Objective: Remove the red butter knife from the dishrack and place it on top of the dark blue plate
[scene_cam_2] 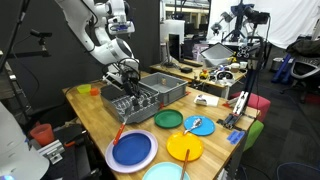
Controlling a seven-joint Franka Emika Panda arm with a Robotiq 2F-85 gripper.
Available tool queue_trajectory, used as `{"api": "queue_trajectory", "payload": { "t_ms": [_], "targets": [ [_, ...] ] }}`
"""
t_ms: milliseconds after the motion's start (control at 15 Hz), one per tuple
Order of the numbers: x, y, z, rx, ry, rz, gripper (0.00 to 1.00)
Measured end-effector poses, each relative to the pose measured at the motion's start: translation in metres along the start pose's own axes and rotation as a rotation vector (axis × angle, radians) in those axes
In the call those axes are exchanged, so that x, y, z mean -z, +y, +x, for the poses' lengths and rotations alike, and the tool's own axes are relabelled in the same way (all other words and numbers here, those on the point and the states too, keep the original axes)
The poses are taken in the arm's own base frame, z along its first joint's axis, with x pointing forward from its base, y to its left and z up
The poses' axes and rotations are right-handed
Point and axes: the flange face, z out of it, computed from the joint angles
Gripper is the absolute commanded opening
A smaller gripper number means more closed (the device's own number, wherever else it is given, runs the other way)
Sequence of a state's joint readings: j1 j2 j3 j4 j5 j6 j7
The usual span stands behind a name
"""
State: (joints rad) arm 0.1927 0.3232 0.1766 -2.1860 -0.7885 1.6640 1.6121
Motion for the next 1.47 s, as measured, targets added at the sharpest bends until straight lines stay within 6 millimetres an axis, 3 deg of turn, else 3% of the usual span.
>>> {"api": "queue_trajectory", "payload": {
  "t_ms": [267, 933, 1133, 1467],
  "targets": [
    [-0.002, -0.014, 0.001, 0.021, -0.003, -0.024, 0.03],
    [-0.002, -0.015, 0.002, 0.018, -0.008, -0.028, 0.01],
    [-0.019, -0.019, 0.003, 0.012, -0.054, -0.050, 0.01],
    [-0.074, -0.043, 0.012, 0.035, -0.188, -0.095, 0.01]
  ]
}}
